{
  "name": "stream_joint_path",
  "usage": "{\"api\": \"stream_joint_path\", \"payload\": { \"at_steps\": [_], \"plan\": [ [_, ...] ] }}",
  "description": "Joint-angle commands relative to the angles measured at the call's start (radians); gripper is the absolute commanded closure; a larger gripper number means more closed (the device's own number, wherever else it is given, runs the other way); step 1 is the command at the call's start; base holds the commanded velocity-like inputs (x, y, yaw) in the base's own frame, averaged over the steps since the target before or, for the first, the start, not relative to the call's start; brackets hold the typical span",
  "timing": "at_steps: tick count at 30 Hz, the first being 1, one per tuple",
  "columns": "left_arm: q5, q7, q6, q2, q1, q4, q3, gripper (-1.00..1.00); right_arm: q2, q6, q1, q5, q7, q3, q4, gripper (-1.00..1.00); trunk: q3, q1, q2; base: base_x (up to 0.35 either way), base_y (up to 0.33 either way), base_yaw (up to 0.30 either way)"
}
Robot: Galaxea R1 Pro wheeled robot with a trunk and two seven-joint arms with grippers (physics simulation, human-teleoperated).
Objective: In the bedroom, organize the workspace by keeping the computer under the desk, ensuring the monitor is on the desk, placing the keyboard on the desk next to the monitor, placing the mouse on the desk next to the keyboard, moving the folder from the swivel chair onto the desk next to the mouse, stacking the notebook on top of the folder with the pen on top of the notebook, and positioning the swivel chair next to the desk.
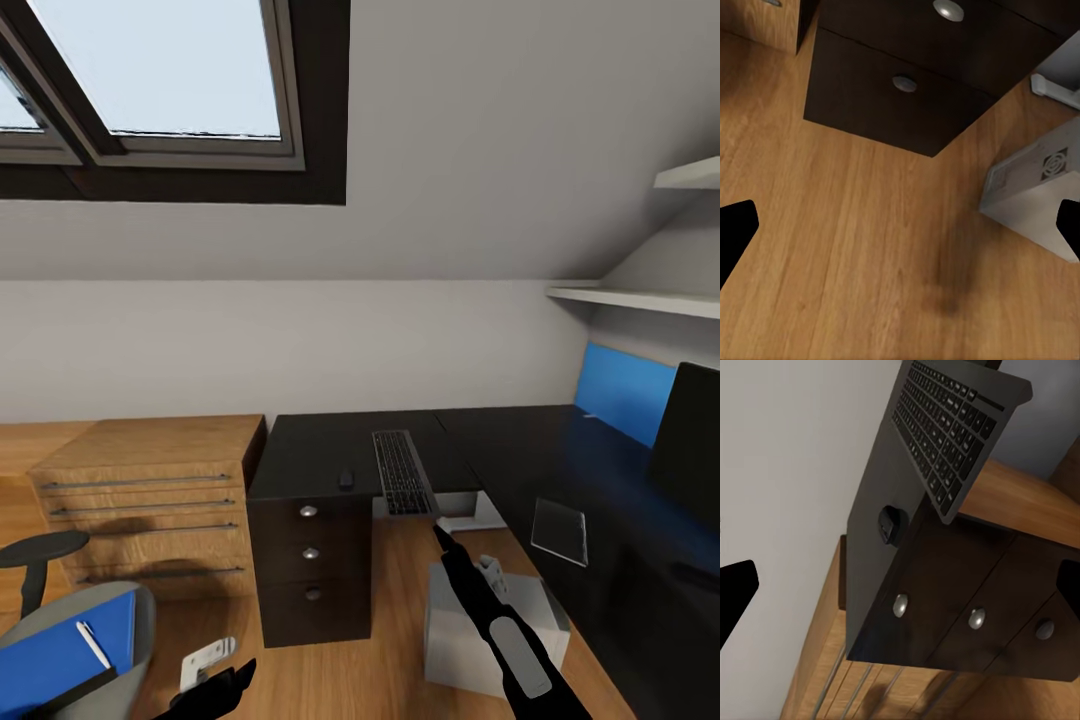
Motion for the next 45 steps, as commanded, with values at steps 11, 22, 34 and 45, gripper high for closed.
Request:
{"api": "stream_joint_path", "payload": {
  "at_steps": [11, 22, 34, 45],
  "plan": [
    [0.010, -0.006, 0.008, 0.000, -0.001, 0.001, 0.005, -1.00, 0.000, 0.006, -0.001, -0.004, 0.092, -0.006, 0.000, -1.00, -0.036, 0.042, -0.078, 0.000, 0.000, 0.000],
    [0.010, -0.006, 0.008, -0.001, -0.001, 0.001, 0.005, -1.00, 0.000, 0.008, -0.001, 0.000, 0.185, -0.004, 0.003, -1.00, -0.070, 0.084, -0.155, 0.000, 0.000, 0.000],
    [0.010, -0.006, 0.008, 0.000, -0.001, 0.006, 0.005, -1.00, 0.000, 0.007, -0.001, 0.000, 0.186, -0.003, 0.003, -1.00, -0.108, 0.130, -0.239, 0.000, 0.000, 0.000],
    [0.010, -0.006, 0.008, 0.000, -0.001, 0.007, 0.005, -1.00, 0.001, 0.004, -0.001, 0.000, 0.182, -0.002, 0.003, -1.00, -0.142, 0.173, -0.316, 0.000, 0.000, 0.000]
  ]
}}
